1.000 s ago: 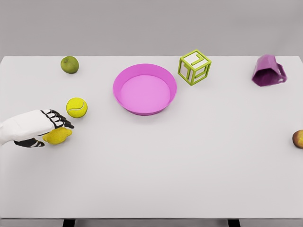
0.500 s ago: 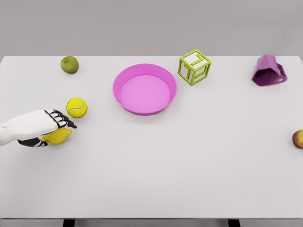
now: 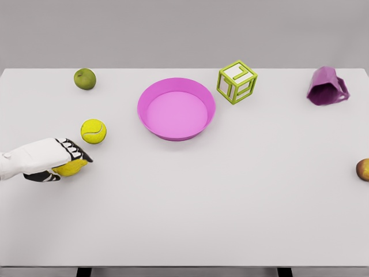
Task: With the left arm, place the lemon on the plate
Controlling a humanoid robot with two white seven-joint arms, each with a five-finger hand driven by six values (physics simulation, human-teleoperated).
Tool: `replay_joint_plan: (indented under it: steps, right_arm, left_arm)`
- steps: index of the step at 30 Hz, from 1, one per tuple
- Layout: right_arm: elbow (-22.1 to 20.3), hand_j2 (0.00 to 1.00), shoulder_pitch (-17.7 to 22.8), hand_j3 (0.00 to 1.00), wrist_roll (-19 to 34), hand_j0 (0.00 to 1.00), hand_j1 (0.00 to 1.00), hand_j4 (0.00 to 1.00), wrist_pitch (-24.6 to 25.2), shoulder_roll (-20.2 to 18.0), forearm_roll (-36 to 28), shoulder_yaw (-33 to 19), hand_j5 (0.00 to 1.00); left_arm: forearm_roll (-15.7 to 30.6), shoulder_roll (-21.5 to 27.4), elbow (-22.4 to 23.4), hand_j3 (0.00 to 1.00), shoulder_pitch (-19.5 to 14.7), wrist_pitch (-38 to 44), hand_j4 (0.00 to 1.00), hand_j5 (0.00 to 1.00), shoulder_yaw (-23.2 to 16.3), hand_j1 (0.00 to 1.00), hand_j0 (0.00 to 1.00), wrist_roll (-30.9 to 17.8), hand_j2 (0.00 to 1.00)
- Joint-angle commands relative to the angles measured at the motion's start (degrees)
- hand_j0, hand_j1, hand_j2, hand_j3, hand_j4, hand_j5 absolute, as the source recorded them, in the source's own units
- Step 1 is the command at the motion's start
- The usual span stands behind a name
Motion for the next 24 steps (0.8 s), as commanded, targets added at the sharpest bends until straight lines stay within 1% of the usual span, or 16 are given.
replay_joint_plan:
  steps: [1, 4, 6, 10, 13, 24]
  right_arm:
    - [0.06, 1.00, 0.00, 1.00, 0.01, 1.00, 1.00, 1.00, 0.00, 0.01, -0.07, 0.01, 1.00]
    - [0.06, 1.00, 0.00, 1.00, 0.01, 1.00, 1.00, 1.00, 0.00, 0.01, 0.02, 0.01, 1.00]
    - [0.06, 1.00, 0.00, 1.00, 0.01, 1.00, 1.00, 1.00, 0.00, 0.01, 0.02, 0.01, 1.00]
    - [0.06, 1.00, 0.00, 1.00, 0.01, 1.00, 1.00, 1.00, 0.00, 0.01, 0.02, 0.01, 1.00]
    - [0.06, 1.00, 0.00, 1.00, 0.01, 1.00, 1.00, 1.00, 0.00, 0.01, 0.02, 0.01, 1.00]
    - [-0.02, 1.00, 0.00, 1.00, 0.01, 1.00, 1.00, 1.00, 0.00, 0.01, 0.02, 0.01, 1.00]
  left_arm:
    - [0.24, 0.02, 0.25, 0.78, 0.00, 0.14, 0.78, 0.78, -0.06, 0.78, 0.78, 0.02, 0.78]
    - [0.15, 0.02, 0.25, 0.69, 0.00, 0.14, 0.69, 0.69, -0.06, 0.69, 0.69, 0.02, 0.69]
    - [0.24, 0.11, 0.16, 0.65, 0.00, 0.14, 0.65, 0.65, -0.06, 0.65, 0.65, 0.02, 0.65]
    - [0.24, 0.02, 0.16, 0.61, 0.00, 0.14, 0.61, 0.61, -0.06, 0.61, 0.61, 0.02, 0.61]
    - [0.24, 0.02, 0.16, 0.55, 0.09, 0.14, 0.55, 0.55, -0.06, 0.55, 0.55, 0.02, 0.55]
    - [1.20, 0.11, -0.63, 0.49, 0.09, 0.14, 0.49, 0.49, 0.38, 0.49, 0.49, 0.02, 0.49]
